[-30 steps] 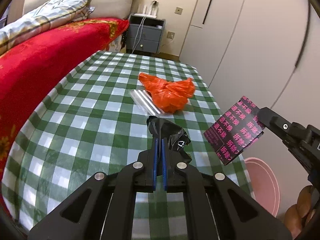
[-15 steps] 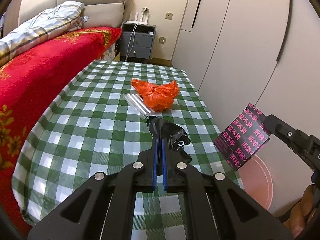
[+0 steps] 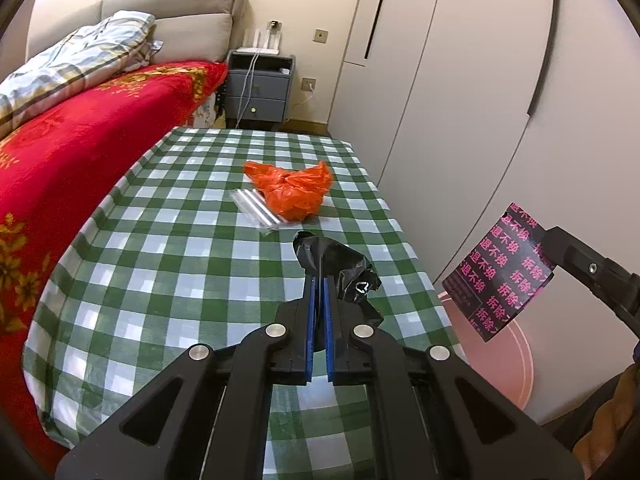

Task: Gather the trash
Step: 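Lift the black pouch and pink packet and carry both over the pink basin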

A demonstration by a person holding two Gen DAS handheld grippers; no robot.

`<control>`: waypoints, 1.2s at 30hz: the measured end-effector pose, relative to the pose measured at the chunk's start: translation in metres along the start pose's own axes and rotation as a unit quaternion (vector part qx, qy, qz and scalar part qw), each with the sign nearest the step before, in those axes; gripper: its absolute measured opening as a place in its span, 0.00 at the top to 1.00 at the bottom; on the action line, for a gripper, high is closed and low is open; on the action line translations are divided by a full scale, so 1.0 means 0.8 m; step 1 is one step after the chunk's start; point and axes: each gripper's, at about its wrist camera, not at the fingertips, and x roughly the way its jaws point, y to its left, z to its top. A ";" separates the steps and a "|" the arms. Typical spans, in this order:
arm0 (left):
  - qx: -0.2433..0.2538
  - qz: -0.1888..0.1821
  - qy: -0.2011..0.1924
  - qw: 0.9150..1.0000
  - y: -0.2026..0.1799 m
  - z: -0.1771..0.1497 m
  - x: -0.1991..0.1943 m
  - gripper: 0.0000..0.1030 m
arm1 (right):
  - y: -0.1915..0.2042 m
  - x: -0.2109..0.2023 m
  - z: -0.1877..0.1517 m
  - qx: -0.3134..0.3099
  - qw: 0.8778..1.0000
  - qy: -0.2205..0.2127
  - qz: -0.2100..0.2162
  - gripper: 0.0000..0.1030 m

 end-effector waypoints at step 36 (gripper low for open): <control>0.021 -0.038 0.007 0.999 -0.043 -0.005 0.031 0.96 | -0.055 -0.006 0.002 0.007 0.994 0.004 -0.112 1.00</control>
